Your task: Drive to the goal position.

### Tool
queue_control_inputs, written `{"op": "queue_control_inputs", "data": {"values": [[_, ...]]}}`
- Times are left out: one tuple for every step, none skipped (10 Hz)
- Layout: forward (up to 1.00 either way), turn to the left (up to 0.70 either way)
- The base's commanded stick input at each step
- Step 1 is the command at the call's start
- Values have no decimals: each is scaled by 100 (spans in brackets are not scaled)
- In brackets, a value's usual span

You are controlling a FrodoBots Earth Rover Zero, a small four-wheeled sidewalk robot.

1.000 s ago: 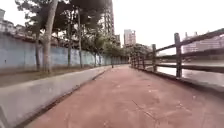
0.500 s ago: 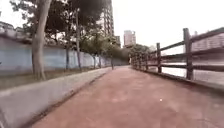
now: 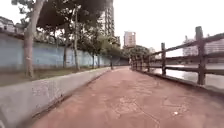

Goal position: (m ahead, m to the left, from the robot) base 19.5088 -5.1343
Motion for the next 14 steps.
{"op": "queue_control_inputs", "data": {"values": [[0,0],[0,0],[0,0],[0,0],[0,0],[0,0],[0,0],[41,0],[69,0],[96,0],[100,0],[100,0],[100,0],[100,0]]}}
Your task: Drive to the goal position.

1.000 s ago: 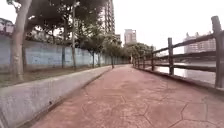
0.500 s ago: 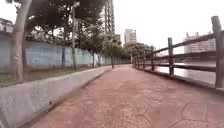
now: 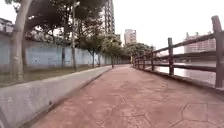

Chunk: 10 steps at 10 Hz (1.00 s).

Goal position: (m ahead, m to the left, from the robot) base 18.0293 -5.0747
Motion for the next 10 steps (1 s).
{"op": "queue_control_inputs", "data": {"values": [[100,0],[100,0],[100,0],[100,0],[100,0],[100,0],[100,0],[100,0],[100,0],[100,0]]}}
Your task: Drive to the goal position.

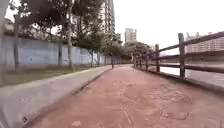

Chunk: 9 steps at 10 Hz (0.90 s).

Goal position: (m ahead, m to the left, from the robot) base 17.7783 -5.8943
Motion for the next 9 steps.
{"op": "queue_control_inputs", "data": {"values": [[100,0],[100,0],[100,-1],[100,-40],[100,-40],[100,-31],[100,-18],[100,0],[100,0]]}}
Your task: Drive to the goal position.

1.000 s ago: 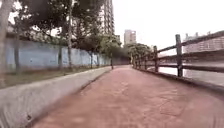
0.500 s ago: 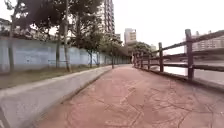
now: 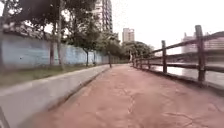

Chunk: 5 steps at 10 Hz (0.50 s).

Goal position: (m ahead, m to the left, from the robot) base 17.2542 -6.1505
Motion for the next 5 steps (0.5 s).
{"op": "queue_control_inputs", "data": {"values": [[100,0],[100,0],[100,0],[100,0],[100,0]]}}
